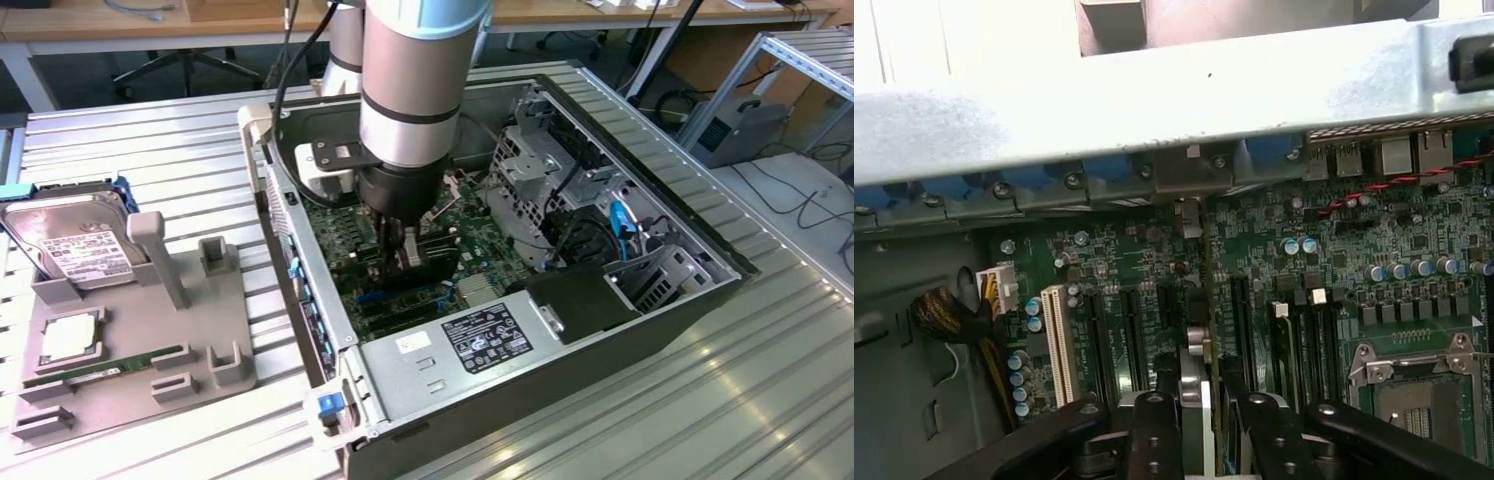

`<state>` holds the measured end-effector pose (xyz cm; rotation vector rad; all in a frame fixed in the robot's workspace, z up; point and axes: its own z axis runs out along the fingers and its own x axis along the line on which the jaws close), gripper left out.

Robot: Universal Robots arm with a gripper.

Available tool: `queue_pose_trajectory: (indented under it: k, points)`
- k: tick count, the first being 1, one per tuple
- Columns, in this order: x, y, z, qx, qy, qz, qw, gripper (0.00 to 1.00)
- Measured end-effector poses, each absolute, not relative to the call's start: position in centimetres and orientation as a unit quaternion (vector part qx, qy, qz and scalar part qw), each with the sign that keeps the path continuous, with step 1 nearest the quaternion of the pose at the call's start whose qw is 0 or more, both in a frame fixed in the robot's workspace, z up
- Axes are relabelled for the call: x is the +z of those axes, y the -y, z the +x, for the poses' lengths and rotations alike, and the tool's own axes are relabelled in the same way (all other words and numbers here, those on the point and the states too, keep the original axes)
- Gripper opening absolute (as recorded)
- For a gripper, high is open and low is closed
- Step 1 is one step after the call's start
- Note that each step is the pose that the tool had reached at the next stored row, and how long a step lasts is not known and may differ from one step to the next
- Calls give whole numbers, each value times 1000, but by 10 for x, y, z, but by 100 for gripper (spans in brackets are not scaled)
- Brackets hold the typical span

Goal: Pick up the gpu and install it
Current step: 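Insert the gpu into the slot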

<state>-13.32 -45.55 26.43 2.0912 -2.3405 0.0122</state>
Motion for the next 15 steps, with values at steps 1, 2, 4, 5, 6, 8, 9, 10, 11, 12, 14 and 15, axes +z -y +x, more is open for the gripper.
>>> queue_pose_trajectory:
  k: [1, 2, 4, 5, 6, 8, 9, 10, 11, 12, 14, 15]
  points:
    - [264, 455, -133, 4, 746, 666, 1, 27]
    - [264, 455, -133, 4, 746, 666, 1, 27]
    - [264, 454, -134, 4, 746, 666, 2, 27]
    - [264, 454, -134, 4, 746, 666, 1, 27]
    - [264, 454, -134, 4, 746, 666, 1, 27]
    - [264, 454, -134, 4, 745, 667, 1, 27]
    - [265, 454, -135, 3, 744, 668, 0, 27]
    - [265, 454, -135, 3, 743, 669, 0, 27]
    - [265, 454, -135, 3, 742, 670, 0, 27]
    - [265, 454, -135, 2, 742, 671, 0, 27]
    - [265, 454, -135, 2, 740, 672, 0, 27]
    - [265, 454, -135, 2, 739, 674, 0, 27]
